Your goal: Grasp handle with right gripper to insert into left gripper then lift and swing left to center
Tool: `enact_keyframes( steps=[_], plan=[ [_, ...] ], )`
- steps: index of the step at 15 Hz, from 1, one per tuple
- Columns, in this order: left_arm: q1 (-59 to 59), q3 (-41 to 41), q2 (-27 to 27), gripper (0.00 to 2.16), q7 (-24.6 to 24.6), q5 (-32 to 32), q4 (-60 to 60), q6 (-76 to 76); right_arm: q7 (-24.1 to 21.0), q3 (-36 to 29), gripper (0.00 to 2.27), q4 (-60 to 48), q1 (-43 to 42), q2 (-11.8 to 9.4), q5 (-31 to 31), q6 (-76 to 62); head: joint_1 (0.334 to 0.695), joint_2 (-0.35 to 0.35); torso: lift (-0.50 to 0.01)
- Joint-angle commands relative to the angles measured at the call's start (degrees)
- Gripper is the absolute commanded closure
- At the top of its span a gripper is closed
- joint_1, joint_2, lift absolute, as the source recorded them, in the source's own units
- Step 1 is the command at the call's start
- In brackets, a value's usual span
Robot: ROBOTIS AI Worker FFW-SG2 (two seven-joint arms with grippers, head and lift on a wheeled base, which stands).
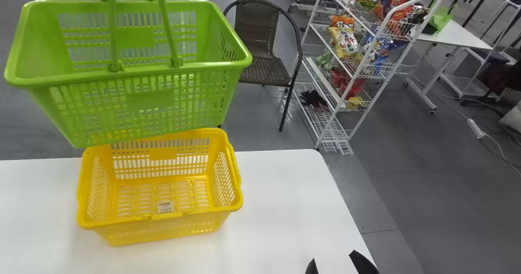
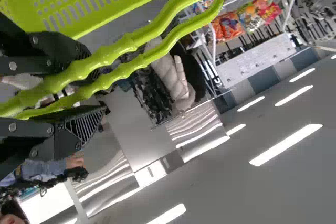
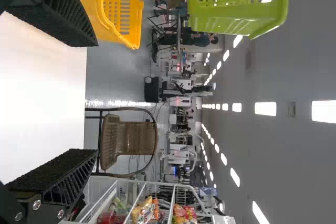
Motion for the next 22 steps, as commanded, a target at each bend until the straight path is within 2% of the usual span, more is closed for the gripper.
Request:
enact_keyframes(
  steps=[1, 6, 8, 10, 13, 17, 18, 22],
  plan=[
    [-2.9, -2.4, 3.0, 2.13, -0.5, -0.3, 2.0, 0.2, 0.0, 0.3, 0.10, 0.0, 0.1, 0.0, 0.0, -0.2, 0.695, -0.266, 0.000],
    [-2.4, -3.7, 10.5, 2.13, -3.5, -1.3, 2.0, 0.2, 0.2, 0.7, 0.10, 0.0, 0.3, 0.0, 0.0, 0.0, 0.695, -0.208, 0.000],
    [-0.6, -3.6, 14.7, 2.13, -5.0, -0.5, 1.6, 0.2, 0.2, 0.6, 0.10, 0.0, 0.4, -0.1, -0.1, 0.0, 0.695, -0.158, 0.000],
    [1.9, -3.3, 19.8, 2.13, -6.7, 0.5, 1.3, 0.2, 0.2, 0.6, 0.10, 0.0, 0.4, -0.1, 0.0, 0.4, 0.695, -0.120, 0.000],
    [9.2, -1.4, 29.3, 2.13, -8.3, 4.5, -1.6, 0.2, 0.3, 0.7, 0.10, 0.0, 0.4, -0.2, 0.1, 0.7, 0.695, -0.023, 0.000],
    [27.8, 11.7, 37.2, 2.13, -9.6, 7.8, -10.3, 0.2, 0.3, 0.6, 0.10, 0.0, 0.1, -0.4, 0.0, 1.2, 0.695, 0.102, 0.000],
    [33.1, 15.9, 37.6, 2.13, -9.8, 7.8, -13.2, 0.2, 0.3, 0.4, 0.10, 0.0, 0.0, -0.4, -0.1, 1.2, 0.695, 0.155, 0.000],
    [57.6, 33.1, 37.1, 2.13, -9.9, 11.4, -25.7, 0.2, 0.4, -0.2, 0.10, 0.5, -0.4, -0.4, -0.8, 1.4, 0.695, 0.232, 0.000]
  ],
)
